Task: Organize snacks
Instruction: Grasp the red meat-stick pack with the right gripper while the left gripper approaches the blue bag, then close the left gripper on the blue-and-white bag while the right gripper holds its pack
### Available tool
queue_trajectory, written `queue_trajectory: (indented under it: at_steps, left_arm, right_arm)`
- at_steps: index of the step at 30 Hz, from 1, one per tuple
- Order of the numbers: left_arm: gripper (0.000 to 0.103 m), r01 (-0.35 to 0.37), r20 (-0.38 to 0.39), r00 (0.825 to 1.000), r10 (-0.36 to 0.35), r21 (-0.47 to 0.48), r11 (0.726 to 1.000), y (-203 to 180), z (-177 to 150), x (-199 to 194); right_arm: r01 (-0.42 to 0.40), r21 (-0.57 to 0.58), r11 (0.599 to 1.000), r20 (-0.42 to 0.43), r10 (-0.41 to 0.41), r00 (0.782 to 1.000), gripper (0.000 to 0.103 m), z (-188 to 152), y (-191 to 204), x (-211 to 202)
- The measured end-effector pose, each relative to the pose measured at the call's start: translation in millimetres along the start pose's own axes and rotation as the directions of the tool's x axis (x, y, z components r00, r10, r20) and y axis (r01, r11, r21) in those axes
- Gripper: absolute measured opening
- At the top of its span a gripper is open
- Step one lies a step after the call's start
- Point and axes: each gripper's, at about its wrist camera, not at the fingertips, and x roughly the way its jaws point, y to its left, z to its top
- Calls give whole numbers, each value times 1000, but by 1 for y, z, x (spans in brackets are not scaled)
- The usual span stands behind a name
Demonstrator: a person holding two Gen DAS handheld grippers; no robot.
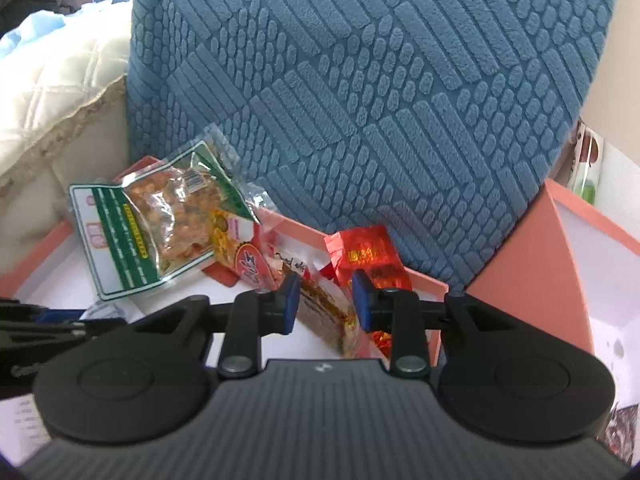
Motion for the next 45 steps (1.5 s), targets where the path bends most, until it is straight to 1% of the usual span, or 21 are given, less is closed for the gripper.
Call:
queue_trajectory:
  at_steps: [2,4,6,7,8,9,10,11,13,14,16,19,23,26,31,34,36,39,45]
  left_arm:
    - [27,2,-1,1000,-2,0,1000,0,-3,1]
    - [27,3,-2,1000,-3,2,1000,0,-4,3]
    - [28,3,-6,1000,-3,6,1000,1,-5,3]
    - [31,4,-10,1000,-4,10,1000,0,-5,4]
    - [39,4,-15,1000,-4,12,1000,0,-5,4]
    - [44,17,-17,1000,-17,11,1000,0,-5,4]
    - [52,41,-7,999,-41,1,999,1,-6,2]
    - [57,58,4,998,-58,-5,998,2,-5,-1]
    - [81,56,10,998,-56,16,998,-1,-6,-5]
    - [85,46,11,999,-47,29,999,-3,-7,-7]
    - [86,57,9,998,-58,33,998,-2,-10,-10]
    - [89,72,-48,996,-71,33,997,0,-17,-7]
    - [97,48,-74,996,-40,114,992,-12,-27,-7]
    - [101,26,-65,998,-15,167,986,-20,-34,-7]
    - [103,-11,-60,998,26,240,971,-32,-48,2]
    - [103,-63,-32,996,78,320,945,-43,-58,4]
    - [102,-89,-16,995,101,355,931,-47,-62,6]
    - [102,-104,6,994,109,357,928,-45,-65,2]
    - [89,-111,27,994,109,350,930,-41,-65,-4]
  right_arm:
    - [-21,-19,1000,-34,20,999,31,-1,1,8]
    - [-44,-3,999,-77,43,996,31,-3,0,14]
    - [-69,32,997,-100,72,992,25,-7,-2,18]
    - [-73,39,997,-97,76,992,24,-8,-2,18]
    - [-68,37,997,-91,71,993,17,-8,-2,16]
    - [-60,31,998,-84,62,995,15,-8,-1,15]
    - [-60,33,998,-78,63,995,15,-8,-2,14]
    - [-67,46,997,-74,70,995,15,-9,-4,12]
    - [-80,68,995,-65,84,994,14,-11,-10,9]
    - [-83,79,993,-64,88,994,14,-10,-13,7]
    - [-97,115,989,-45,103,994,13,-8,-19,2]
    - [-95,156,983,-24,100,995,12,-8,-26,-7]
    - [-104,221,970,-24,112,993,12,-15,-34,-19]
    - [-100,250,963,-12,106,994,12,-20,-36,-29]
    - [-104,288,952,-12,112,994,12,-27,-35,-40]
    - [-106,298,949,-9,113,994,12,-27,-35,-44]
    - [-108,306,946,-8,116,993,12,-27,-37,-47]
    - [-114,313,943,-3,121,993,12,-28,-38,-50]
    - [-125,332,935,8,130,991,12,-32,-40,-57]
